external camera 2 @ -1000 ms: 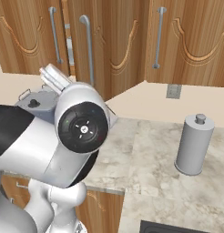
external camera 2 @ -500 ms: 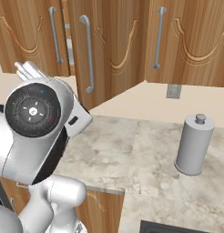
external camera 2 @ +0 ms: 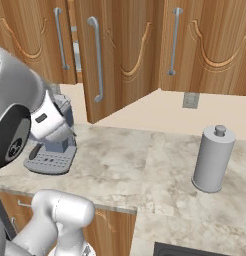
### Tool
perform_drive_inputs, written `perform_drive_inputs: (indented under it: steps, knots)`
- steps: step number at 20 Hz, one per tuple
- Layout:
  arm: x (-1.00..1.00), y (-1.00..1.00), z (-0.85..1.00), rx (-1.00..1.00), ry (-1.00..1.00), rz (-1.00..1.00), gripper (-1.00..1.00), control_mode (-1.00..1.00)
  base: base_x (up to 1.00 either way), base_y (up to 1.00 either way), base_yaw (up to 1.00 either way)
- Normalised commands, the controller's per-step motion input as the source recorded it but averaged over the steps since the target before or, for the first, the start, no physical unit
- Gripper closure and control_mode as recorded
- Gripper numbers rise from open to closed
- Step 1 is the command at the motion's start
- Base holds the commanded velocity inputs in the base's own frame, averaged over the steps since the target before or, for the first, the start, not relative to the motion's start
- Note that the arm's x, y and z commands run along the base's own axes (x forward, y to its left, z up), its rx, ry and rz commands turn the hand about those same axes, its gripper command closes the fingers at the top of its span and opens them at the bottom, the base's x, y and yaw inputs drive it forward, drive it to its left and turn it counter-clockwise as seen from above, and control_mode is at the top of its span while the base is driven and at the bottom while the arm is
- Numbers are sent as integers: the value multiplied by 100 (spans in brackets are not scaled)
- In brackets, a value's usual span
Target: Open the cabinet, pick the kettle from the cabinet, and place it in the sink.
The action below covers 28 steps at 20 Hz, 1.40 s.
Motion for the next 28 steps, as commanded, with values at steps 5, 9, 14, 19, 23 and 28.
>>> perform_drive_inputs:
  steps: [5, 9, 14, 19, 23, 28]
  knots:
    - [3, 27, 0, 10, 20, -15, -100, -100, 0, 0, 0]
    - [6, 27, 0, 13, 21, -18, -100, -100, 0, 0, 0]
    - [5, 22, -1, 18, 14, -24, -100, -100, 0, 0, 0]
    - [6, 12, 0, 20, 5, -26, -100, -100, 0, 0, 0]
    - [9, 12, -3, 16, 1, -25, -100, -100, 0, 0, 0]
    - [18, 8, -2, 6, 0, -23, -100, -100, 0, 0, 0]
